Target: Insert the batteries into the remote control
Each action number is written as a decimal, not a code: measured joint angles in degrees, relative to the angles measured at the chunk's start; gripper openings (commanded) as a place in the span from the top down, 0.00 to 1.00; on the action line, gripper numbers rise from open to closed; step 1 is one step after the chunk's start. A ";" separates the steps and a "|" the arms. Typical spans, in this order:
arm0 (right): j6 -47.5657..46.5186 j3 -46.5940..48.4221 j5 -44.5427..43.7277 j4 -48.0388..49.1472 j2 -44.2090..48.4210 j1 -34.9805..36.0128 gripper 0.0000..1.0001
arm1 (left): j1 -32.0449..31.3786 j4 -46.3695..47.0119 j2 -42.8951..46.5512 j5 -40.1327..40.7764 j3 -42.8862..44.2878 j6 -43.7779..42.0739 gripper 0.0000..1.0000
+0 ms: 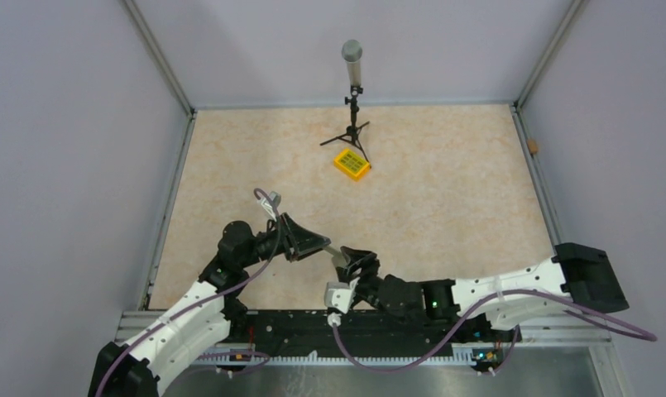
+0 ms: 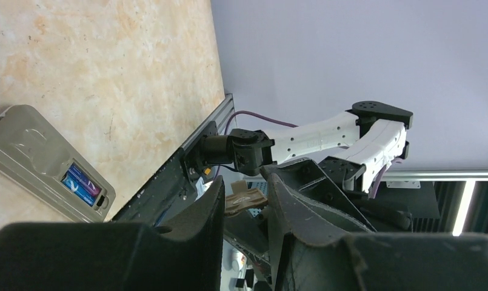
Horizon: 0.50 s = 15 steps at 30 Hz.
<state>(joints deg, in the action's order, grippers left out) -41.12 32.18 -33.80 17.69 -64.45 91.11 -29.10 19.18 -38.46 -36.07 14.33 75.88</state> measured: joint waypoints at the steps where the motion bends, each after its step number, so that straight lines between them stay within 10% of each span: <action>1: -1.27 -0.46 -1.29 2.19 -0.92 0.28 0.46 | 0.11 0.02 0.00 0.00 -0.04 0.22 1.00; 15: -17.59 -2.21 -11.08 26.34 -13.09 2.91 0.51 | 0.83 0.00 0.26 -0.07 -0.96 1.68 1.00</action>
<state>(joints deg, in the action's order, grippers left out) -58.72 29.98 -44.88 44.03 -77.54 94.02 -28.27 19.18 -38.20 -36.14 13.37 77.56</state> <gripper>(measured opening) 0.510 0.295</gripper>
